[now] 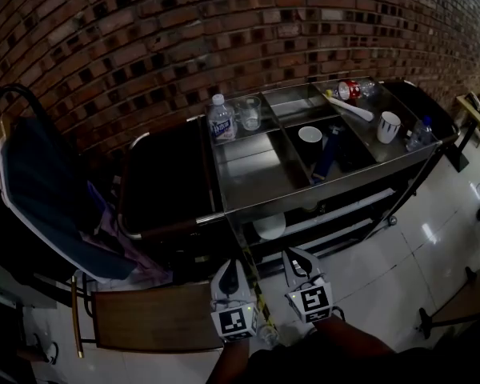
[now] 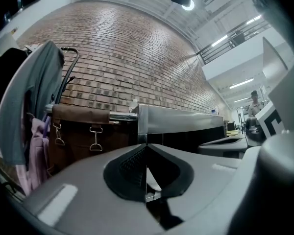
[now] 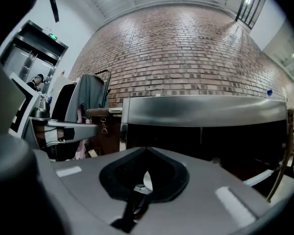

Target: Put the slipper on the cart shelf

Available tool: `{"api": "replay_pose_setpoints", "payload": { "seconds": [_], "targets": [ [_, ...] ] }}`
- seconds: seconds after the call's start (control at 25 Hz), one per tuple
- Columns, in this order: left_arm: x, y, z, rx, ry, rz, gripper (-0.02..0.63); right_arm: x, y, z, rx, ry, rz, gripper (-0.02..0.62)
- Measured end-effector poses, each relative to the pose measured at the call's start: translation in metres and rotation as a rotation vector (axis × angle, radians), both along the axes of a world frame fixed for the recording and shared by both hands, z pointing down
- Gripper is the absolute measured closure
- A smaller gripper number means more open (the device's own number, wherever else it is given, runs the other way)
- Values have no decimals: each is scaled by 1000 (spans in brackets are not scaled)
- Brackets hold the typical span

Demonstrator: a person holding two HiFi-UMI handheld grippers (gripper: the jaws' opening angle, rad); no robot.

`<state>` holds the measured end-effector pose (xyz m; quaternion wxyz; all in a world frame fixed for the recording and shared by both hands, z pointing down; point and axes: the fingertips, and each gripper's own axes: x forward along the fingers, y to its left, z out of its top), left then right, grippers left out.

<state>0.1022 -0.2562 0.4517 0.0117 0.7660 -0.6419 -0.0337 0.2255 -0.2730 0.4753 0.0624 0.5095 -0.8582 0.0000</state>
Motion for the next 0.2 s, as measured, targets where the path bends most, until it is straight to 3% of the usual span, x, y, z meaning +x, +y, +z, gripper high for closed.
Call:
{"api": "replay_pose_setpoints", "payload": {
  "seconds": [0.2],
  "targets": [
    [4, 2, -6, 6, 7, 4, 591, -4, 10, -4, 76, 123, -20, 594]
  ]
}}
